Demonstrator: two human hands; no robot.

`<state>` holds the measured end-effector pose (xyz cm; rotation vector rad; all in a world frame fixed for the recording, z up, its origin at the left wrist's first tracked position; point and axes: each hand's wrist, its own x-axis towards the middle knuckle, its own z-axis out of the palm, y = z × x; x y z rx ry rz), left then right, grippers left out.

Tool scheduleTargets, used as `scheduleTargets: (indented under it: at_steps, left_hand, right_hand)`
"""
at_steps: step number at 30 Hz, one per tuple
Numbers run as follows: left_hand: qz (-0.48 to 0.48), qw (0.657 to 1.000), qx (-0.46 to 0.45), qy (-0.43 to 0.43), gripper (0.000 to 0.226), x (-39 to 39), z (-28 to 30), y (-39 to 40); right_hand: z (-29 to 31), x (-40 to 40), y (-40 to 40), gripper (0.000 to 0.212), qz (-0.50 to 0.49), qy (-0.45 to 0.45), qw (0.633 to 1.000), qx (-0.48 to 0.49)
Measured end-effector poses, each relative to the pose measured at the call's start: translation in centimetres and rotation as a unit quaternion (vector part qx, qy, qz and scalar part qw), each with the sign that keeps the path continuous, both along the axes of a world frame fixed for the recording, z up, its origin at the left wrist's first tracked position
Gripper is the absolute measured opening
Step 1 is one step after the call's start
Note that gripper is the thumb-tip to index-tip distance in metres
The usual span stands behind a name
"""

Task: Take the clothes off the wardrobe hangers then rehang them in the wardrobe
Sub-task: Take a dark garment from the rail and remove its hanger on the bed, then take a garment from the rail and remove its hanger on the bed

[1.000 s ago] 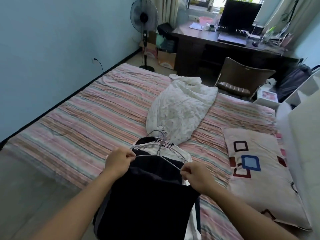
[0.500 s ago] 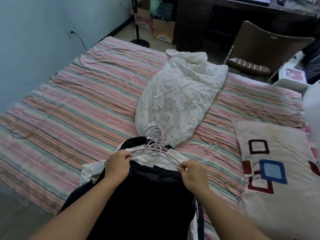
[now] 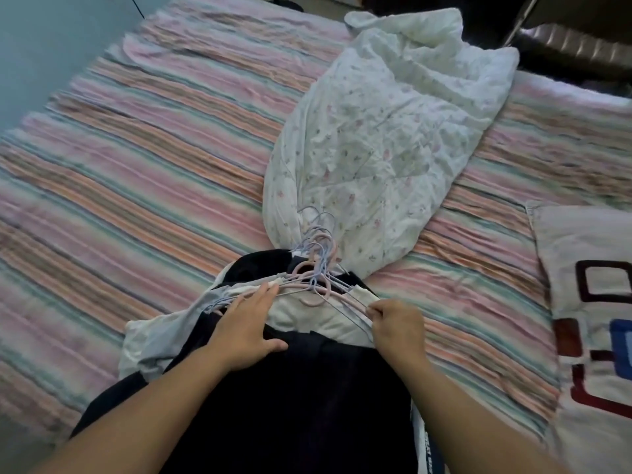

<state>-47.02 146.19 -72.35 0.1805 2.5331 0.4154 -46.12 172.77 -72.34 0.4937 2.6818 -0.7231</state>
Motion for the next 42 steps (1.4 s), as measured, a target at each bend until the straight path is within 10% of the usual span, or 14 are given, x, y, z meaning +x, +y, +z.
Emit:
scheduleTargets:
  at_steps: [22,35,42]
  left_hand:
    - [-0.025,0.998,-0.063,0.018,0.093,-1.9,0.7,1.5]
    - [0.024,0.998,-0.049,0.020,0.071,-0.9,20.0,-2.0]
    - [0.072,0.994,-0.052,0.059,0.094,4.5,31.7,-8.2]
  right_hand:
    - [-0.9,-2.5,-0.6,0.019,-0.021,-0.107,0.992,-0.056]
    - [17.7,-1.1,-6.9,0.017,0.188,-0.048,0.975,-0.110]
    - [31.5,0.8,-12.5,0.053,0.296,0.003,0.948,-0.117]
